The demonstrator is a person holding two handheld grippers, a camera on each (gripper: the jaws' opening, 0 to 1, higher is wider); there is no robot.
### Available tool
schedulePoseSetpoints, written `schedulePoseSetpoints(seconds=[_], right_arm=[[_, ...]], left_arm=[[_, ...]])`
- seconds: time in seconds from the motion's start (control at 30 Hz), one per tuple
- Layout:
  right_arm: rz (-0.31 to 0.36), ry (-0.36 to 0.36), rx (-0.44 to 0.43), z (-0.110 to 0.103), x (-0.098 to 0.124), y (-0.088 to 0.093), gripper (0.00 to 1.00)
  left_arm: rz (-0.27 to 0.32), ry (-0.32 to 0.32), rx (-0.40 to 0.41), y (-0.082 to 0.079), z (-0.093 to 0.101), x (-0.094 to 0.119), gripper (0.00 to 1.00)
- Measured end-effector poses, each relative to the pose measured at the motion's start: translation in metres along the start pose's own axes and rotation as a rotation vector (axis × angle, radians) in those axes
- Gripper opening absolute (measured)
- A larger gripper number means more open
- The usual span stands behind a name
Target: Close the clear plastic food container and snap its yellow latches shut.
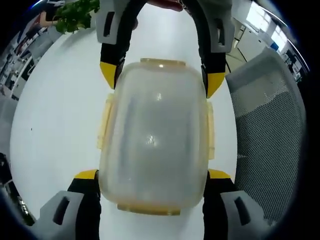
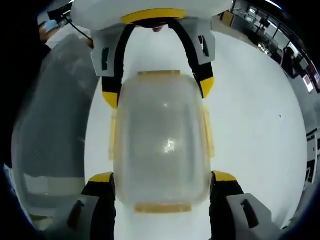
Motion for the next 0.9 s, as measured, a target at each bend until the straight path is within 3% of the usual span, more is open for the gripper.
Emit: schedulePoseSetpoints(seconds=[0.9], right_arm=[[0.014, -0.004, 0.004, -0.009, -0.016, -0.042, 0.77]], left_arm=[[0.001, 0.000, 0.019, 0.045, 0.003, 0.006, 0.88]])
Point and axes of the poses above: the point that each gripper's makers call its tool centre point, and the gripper's own axes: x roughly backward along the fingers, z roughly to its right, y roughly out of its underside, the point moved 1 cm from there along x, roughly backward along the fingers, and after that the axes turned 12 degrees about y, right-handed, at the moved point
